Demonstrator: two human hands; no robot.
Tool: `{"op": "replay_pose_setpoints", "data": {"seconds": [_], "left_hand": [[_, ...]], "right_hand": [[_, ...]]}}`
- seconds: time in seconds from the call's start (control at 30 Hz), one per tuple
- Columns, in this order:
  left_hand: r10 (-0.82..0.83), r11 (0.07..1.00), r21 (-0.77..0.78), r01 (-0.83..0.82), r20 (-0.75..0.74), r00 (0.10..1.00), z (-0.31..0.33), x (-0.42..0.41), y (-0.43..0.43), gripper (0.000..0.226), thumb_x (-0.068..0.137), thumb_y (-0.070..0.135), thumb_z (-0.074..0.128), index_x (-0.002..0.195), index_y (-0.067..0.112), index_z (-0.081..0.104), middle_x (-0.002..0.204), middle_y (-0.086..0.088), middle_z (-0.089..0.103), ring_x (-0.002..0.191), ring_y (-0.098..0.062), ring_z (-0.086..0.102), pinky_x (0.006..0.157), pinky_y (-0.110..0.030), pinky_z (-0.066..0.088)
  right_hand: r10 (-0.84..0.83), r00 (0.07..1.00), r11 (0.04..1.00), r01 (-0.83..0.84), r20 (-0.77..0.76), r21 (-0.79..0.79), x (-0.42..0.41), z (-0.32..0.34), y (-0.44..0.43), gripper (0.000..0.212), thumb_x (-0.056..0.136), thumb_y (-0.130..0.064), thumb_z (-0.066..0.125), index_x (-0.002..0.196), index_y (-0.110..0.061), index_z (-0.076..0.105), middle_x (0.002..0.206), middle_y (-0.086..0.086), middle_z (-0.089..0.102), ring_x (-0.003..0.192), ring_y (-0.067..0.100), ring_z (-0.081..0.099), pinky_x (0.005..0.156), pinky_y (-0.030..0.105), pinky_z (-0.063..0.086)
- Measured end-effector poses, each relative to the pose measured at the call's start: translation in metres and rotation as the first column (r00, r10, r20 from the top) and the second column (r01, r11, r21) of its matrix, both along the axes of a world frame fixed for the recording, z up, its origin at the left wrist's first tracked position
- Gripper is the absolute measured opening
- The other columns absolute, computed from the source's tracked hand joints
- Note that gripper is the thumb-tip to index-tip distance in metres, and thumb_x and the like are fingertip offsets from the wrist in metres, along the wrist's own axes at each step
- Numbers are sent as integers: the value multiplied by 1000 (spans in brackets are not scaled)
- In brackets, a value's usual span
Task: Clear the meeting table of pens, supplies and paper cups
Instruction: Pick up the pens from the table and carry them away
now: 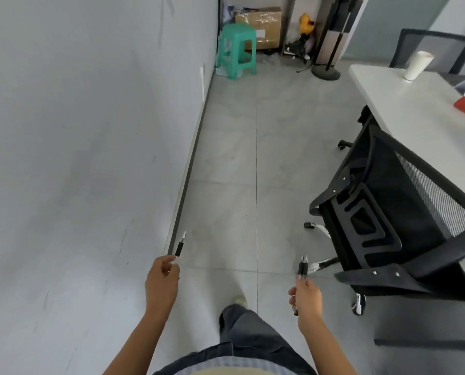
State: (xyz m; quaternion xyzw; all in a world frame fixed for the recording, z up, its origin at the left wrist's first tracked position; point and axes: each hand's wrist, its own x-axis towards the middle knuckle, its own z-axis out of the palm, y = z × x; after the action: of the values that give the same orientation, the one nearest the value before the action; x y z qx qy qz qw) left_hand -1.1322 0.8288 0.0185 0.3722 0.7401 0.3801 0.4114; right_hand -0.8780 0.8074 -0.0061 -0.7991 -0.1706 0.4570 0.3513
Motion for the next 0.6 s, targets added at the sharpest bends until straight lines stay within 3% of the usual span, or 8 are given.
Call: {"op": "replay_pose_setpoints", "data": {"seconds": [0.1, 0.2, 0.43, 0.6], "left_hand": [[34, 999, 32, -33, -16, 999, 7, 12, 62, 18, 91, 6, 46, 105, 14, 52, 81, 0, 55, 81, -26, 56, 62, -25, 41], [37, 997, 61, -36, -16, 999, 16, 31, 113, 21, 91, 6, 46, 109, 10, 53, 88, -8, 57, 83, -28, 57, 67, -30, 41], [49, 998, 24, -49, -5, 999, 11, 48, 210, 24, 91, 5, 47, 114, 7, 53, 99, -14, 59, 90, -32, 59, 81, -35, 44], [103, 995, 1, -103, 40, 994, 1, 35, 313, 24, 92, 6, 46, 115, 6, 52, 98, -12, 57, 87, -28, 57, 78, -35, 42]], "right_hand": [[57, 998, 997, -57, -2, 55, 12, 14, 72, 25, 97, -22, 36, 79, -9, 47, 63, 5, 43, 50, 14, 35, 43, 25, 28], [108, 994, 984, -112, 35, 136, 21, 30, 133, 30, 97, -19, 36, 69, -11, 43, 59, 3, 40, 50, 14, 32, 45, 24, 26], [220, 974, 972, -224, 58, 70, 13, 10, 234, 28, 94, -19, 40, 66, -18, 41, 62, 1, 41, 55, 17, 36, 51, 27, 27], [252, 963, 958, -262, 95, 115, 7, 8, 338, 35, 93, -16, 42, 59, -16, 32, 59, 1, 35, 53, 15, 28, 53, 29, 25]]}}
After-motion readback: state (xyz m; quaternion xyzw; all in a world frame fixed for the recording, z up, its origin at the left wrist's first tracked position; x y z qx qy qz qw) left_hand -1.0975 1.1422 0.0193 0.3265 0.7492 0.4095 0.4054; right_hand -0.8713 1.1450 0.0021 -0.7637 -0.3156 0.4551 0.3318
